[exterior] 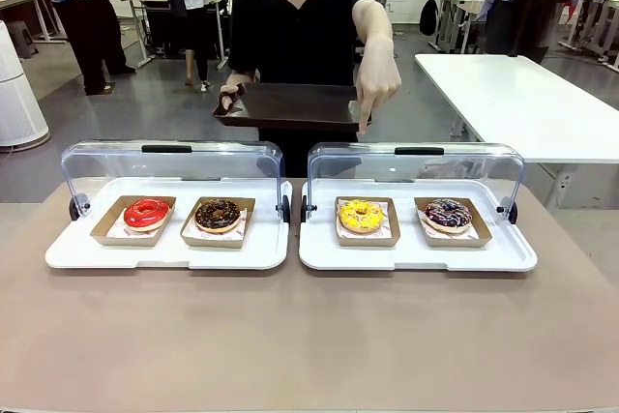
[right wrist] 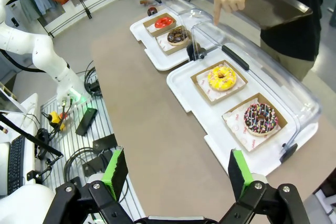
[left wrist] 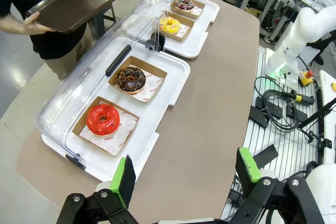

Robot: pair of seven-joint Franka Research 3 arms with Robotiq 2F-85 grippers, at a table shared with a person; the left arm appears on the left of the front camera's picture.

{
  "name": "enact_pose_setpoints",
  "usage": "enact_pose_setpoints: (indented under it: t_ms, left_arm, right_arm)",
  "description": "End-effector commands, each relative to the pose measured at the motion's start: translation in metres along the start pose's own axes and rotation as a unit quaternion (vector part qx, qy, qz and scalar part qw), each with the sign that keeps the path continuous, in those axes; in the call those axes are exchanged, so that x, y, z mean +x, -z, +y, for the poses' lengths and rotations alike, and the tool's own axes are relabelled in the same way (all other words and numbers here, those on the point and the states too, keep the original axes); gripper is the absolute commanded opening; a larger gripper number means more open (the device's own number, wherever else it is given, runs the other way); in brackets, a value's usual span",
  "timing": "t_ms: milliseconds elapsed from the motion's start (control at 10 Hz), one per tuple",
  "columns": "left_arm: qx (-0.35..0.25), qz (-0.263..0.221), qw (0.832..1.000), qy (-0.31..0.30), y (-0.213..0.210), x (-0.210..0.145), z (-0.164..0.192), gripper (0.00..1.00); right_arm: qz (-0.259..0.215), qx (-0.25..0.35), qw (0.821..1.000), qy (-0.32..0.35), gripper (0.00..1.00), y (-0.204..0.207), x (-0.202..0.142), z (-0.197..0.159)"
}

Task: Provide the desired donut to the person.
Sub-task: Pick up and lift the Paper togo box containing the Donut pointed at by the person.

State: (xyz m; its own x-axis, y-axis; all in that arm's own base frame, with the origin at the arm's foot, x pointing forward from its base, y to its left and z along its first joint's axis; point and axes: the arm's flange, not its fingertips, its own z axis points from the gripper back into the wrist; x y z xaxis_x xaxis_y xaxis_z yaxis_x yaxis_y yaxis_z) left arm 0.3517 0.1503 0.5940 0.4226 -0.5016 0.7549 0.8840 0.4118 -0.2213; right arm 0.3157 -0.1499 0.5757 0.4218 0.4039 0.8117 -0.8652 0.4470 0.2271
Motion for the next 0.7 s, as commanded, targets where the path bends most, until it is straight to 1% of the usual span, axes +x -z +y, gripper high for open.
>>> enact_pose_setpoints:
  t_ms: [0, 200, 300, 400, 600]
  left_arm:
    - [0.004, -0.048, 0.999, -0.006, -0.0084, -0.0017, 0.0043, 1.00]
    - [-0.003, -0.083, 0.997, 0.008, -0.0122, -0.0002, 0.0037, 1.00]
    - [0.003, -0.078, 0.997, 0.008, -0.0122, -0.0001, 0.0043, 1.00]
    - [0.004, -0.056, 0.998, -0.006, -0.0092, 0.0013, 0.0016, 1.00]
    - [0.004, -0.056, 0.998, -0.006, -0.0092, 0.0013, 0.0016, 1.00]
  right_arm:
    - [-0.008, 0.004, 1.000, -0.002, 1.00, 0.0001, 0.0002, -0.0014]
    - [-0.008, 0.004, 1.000, -0.002, 1.00, 0.0001, 0.0002, -0.0014]
    - [-0.008, 0.004, 1.000, -0.002, 1.00, 0.0001, 0.0002, -0.0014]
    - [-0.008, 0.004, 1.000, -0.002, 1.00, 0.0001, 0.0002, -0.0014]
    - [0.000, 0.000, 1.000, 0.000, 1.00, 0.0001, 0.0000, -0.0001]
